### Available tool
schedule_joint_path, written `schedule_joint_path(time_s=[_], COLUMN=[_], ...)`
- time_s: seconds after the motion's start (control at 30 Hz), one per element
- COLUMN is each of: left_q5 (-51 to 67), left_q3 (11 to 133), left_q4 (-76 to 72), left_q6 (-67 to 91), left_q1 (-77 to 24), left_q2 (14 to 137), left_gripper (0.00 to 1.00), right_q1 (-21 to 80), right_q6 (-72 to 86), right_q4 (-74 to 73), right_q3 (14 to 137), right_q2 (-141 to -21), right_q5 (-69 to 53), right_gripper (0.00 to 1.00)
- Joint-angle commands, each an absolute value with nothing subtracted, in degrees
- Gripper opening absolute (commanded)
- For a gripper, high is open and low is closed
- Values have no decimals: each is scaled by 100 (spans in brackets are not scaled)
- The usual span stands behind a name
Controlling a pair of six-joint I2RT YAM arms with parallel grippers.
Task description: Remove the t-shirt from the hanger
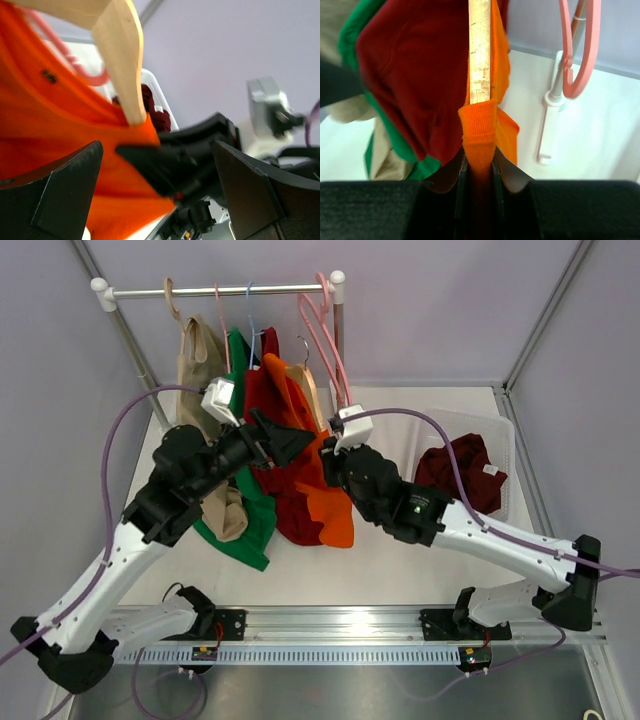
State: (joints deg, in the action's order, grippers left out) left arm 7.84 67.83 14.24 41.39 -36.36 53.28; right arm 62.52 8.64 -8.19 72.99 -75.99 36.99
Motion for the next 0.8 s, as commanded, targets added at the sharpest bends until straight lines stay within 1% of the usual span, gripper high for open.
schedule_joint_path(time_s=[0.0, 0.17, 0.3, 0.33, 0.4, 0.43, 0.53, 0.57, 0.6, 0.63, 0.67, 0.7, 0.73, 0.77], left_q5=[668, 229, 228, 237, 115, 79, 26, 26, 26, 26, -122, -123, -123, -114], left_q3=[7242, 7620, 7541, 7506, 7506, 7515, 7497, 7480, 7445, 7436, 7418, 7392, 7348, 7330], left_q4=[844, 695, 273, 168, 44, 44, 26, 26, 26, 26, -104, -123, -149, -228], left_q6=[3991, 3604, 3708, 3752, 3735, 3692, 3683, 3691, 3683, 3691, 3691, 3700, 3700, 3709], left_q1=[-4060, -4315, -4324, -4368, -4447, -4517, -4596, -4605, -4614, -4623, -4623, -4623, -4623, -4623], left_q2=[5834, 6424, 6644, 6653, 6662, 6662, 6610, 6583, 6531, 6513, 6487, 6434, 6407, 6372], left_gripper=[98, 98, 93, 85, 78, 68, 52, 37, 28, 20, 4, 0, 0, 0], right_q1=[6652, 7110, 7356, 7443, 7523, 7576, 7629, 7655, 7664, 7681, 7725, 7760, 7804, 7857], right_q6=[1230, 1310, 1371, 1371, 1371, 1388, 1476, 1511, 1590, 1626, 1687, 1731, 1731, 1740], right_q4=[-483, -650, -756, -756, -800, -878, -932, -958, -1036, -1081, -1116, -1221, -1248, -1257], right_q3=[7146, 6944, 6847, 6821, 6785, 6785, 6706, 6680, 6671, 6662, 6645, 6636, 6627, 6549], right_q2=[-7041, -6645, -6460, -6434, -6390, -6364, -6276, -6249, -6240, -6214, -6214, -6188, -6109, -6056], right_q5=[4051, 4279, 4394, 4429, 4675, 4745, 4825, 4834, 4860, 4895, 4896, 4869, 4817, 4668], right_gripper=[0, 0, 0, 0, 0, 0, 0, 0, 0, 2, 7, 16, 26, 50])
